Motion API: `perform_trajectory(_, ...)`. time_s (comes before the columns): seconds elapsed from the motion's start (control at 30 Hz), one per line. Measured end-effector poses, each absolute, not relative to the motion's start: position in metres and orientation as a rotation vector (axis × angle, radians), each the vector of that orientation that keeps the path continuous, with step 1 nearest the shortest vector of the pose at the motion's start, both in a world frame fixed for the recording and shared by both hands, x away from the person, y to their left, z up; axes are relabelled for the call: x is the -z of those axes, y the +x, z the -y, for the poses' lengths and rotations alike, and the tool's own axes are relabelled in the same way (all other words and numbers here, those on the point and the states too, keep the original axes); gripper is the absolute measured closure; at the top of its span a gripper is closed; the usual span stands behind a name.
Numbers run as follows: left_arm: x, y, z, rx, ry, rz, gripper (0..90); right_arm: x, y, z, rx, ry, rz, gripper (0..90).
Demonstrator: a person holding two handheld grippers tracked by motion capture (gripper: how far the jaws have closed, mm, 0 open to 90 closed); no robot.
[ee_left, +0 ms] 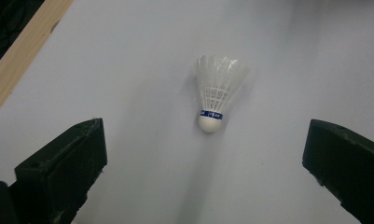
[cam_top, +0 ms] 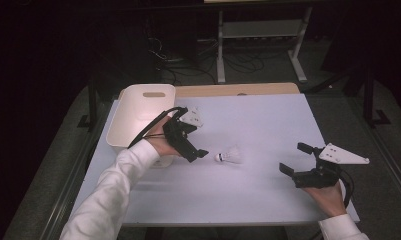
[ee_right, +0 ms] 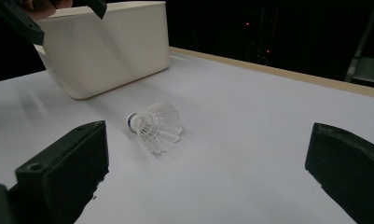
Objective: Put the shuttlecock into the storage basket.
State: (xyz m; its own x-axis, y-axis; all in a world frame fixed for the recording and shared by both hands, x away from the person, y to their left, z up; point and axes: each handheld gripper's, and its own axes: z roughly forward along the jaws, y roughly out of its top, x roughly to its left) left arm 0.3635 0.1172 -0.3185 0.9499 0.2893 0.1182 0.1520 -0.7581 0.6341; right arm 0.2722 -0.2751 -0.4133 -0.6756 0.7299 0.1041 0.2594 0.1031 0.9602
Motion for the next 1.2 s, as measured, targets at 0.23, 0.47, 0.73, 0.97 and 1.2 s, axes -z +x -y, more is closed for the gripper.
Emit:
perform_trajectory(0.23, 0.321, 0.366, -0.107, -0.272, 2.458, -0.31, 0.0, 0.413, 0.271, 0.276, -1.605, 0.975, -1.982, 0.0)
perform_trajectory(0.47, 0.324, 0.367, -0.094, -0.266, 2.486, -0.291, 0.0, 0.413, 0.27, 0.277, -1.604, 0.971, -1.983, 0.0)
perform_trajectory(0.73, 0.33, 0.37, -0.083, -0.242, 2.512, -0.272, 0.0, 0.413, 0.269, 0.278, -1.603, 0.972, -1.981, 0.0)
perform_trajectory(0.97, 0.334, 0.37, -0.077, -0.229, 2.522, -0.268, 0.0, 0.413, 0.269, 0.278, -1.607, 0.973, -1.98, 0.0)
perform_trajectory(1.2, 0.342, 0.374, -0.07, -0.227, 2.533, -0.258, 0.0, 0.413, 0.269, 0.278, -1.606, 0.966, -1.98, 0.0)
